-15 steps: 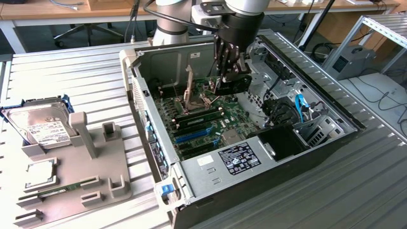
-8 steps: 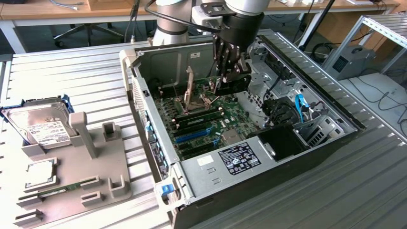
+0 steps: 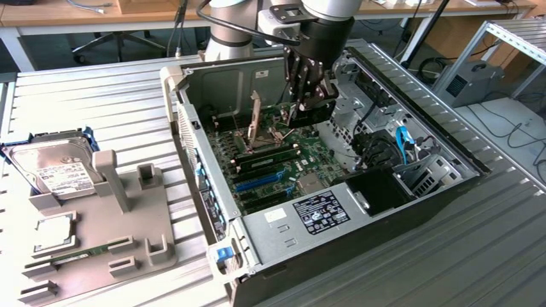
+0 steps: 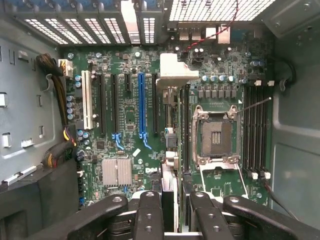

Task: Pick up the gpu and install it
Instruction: 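Insert the gpu into the slot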

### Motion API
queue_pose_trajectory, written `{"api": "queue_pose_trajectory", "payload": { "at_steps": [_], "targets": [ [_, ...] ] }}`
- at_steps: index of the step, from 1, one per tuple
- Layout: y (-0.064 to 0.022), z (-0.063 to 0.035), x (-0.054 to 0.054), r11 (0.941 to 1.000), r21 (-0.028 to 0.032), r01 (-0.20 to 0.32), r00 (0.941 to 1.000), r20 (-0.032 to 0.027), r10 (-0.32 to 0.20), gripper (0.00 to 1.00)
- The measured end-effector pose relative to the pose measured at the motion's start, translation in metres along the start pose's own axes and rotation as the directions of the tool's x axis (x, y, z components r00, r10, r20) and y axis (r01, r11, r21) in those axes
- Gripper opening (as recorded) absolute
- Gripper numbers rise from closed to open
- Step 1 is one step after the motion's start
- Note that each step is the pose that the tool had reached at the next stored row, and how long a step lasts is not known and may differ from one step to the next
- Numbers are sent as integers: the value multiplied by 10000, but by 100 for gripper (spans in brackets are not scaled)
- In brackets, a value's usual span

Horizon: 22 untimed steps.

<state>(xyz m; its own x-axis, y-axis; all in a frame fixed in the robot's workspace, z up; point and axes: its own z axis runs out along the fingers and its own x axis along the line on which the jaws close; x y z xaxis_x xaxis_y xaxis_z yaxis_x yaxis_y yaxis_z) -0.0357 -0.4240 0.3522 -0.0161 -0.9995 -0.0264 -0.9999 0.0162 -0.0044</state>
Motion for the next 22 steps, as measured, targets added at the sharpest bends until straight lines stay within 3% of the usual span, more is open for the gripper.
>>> {"api": "queue_pose_trajectory", "payload": {
  "at_steps": [22],
  "targets": [
    [-1, 9, 42, 10000, 0, 5, 10000, -3, -5, 26]
  ]
}}
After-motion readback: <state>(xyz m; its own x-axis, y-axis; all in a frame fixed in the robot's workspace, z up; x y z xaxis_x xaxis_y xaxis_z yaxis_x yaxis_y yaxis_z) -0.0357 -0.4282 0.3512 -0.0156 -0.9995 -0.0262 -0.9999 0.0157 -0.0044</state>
